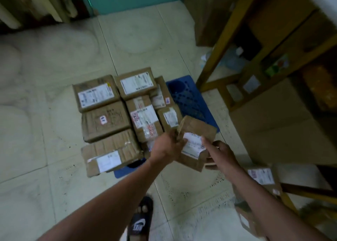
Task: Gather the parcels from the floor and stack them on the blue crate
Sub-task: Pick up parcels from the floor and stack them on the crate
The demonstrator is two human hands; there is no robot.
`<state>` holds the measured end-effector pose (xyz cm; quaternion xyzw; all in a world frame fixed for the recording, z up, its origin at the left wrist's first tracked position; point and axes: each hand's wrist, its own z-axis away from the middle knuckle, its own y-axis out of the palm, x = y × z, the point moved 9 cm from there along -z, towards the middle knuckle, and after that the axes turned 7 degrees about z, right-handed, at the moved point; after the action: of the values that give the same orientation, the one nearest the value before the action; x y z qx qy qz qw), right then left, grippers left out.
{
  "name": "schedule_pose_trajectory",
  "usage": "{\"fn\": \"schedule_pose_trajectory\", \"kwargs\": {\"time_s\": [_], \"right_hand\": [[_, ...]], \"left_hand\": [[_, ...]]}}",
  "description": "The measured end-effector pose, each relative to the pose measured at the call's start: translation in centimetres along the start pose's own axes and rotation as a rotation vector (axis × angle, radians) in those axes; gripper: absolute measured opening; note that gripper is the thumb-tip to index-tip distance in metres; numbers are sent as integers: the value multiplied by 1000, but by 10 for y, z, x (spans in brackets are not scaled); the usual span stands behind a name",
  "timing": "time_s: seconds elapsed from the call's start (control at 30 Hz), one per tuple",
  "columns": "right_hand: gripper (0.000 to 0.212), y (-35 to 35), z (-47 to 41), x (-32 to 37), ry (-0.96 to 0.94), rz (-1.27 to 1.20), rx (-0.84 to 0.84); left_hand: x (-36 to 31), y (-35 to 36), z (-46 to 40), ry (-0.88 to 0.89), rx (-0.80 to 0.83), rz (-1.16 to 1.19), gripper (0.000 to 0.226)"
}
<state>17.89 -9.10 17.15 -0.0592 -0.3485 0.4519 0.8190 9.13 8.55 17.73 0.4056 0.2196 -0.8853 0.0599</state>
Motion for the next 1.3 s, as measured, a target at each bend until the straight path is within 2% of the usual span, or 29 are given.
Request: {"fn": "schedule_pose_trajectory", "kwargs": {"time_s": [0.07, 0.17, 0.23, 0.33, 0.43, 0.53, 0.73, 0.93, 1.13, 1.2, 1.3], "right_hand": [[54, 4, -10, 37, -38, -57, 20], [70, 9, -32, 82, -108, -161, 59], [74, 11, -53, 110, -145, -191, 79], [66, 7, -84, 147, -168, -227, 82], [50, 3, -121, 173, -192, -201, 95], [46, 9, -151, 189, -214, -175, 107], [43, 25, -182, 183, -184, -245, 124], [33, 24, -174, 157, -144, -267, 131], [46, 20, -161, 112, -73, -272, 95], [45, 14, -161, 105, -96, -259, 37], [46, 3, -166, 114, -162, -174, -40]], "left_hand": [[-20, -32, -21, 14, -20, -39, 31], [-50, -66, -57, 59, -19, -104, 27], [-70, -83, -86, 109, -5, -161, 30], [-92, -108, -127, 144, 1, -222, 41], [-103, -115, -169, 153, 41, -267, 36], [-101, -118, -196, 147, 45, -265, 36], [-90, -119, -224, 137, 73, -349, 48], [-84, -105, -221, 130, 169, -429, 37], [-66, -74, -203, 73, 232, -433, 39], [-58, -66, -195, 25, 177, -389, 34], [-40, -49, -166, -88, 20, -186, 27]]}}
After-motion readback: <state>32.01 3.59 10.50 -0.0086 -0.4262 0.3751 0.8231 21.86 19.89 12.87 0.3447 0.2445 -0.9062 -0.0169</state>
